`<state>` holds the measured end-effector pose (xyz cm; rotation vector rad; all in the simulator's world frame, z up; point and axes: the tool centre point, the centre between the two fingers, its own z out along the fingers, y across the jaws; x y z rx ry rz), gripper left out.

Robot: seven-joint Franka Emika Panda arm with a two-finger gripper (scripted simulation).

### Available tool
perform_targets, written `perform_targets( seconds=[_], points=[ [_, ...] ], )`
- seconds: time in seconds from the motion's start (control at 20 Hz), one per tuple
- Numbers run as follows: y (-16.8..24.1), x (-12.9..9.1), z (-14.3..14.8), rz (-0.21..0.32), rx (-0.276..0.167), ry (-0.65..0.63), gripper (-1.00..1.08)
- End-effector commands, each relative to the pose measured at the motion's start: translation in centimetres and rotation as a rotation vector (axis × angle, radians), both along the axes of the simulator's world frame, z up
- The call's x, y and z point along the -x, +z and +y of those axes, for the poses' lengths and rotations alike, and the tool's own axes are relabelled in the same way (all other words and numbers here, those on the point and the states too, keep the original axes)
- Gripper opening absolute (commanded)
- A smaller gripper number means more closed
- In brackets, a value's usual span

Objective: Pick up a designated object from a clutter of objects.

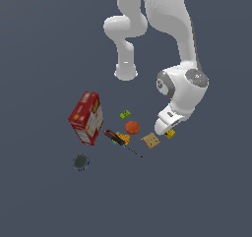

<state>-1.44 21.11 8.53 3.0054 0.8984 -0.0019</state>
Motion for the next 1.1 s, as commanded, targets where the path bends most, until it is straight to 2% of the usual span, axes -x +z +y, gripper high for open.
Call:
perform_targets(
  seconds=[0.0,0.45,1.05],
  points=[
    [-0.9,0.4,0.7,0.000,-0.003,0.021,1.00],
    [-1.7,0.6,1.0,0.001,-0.004,0.030,1.00],
    [-6.2,0.7,1.1,0.000,-0.005,0.033,1.00]
  ],
)
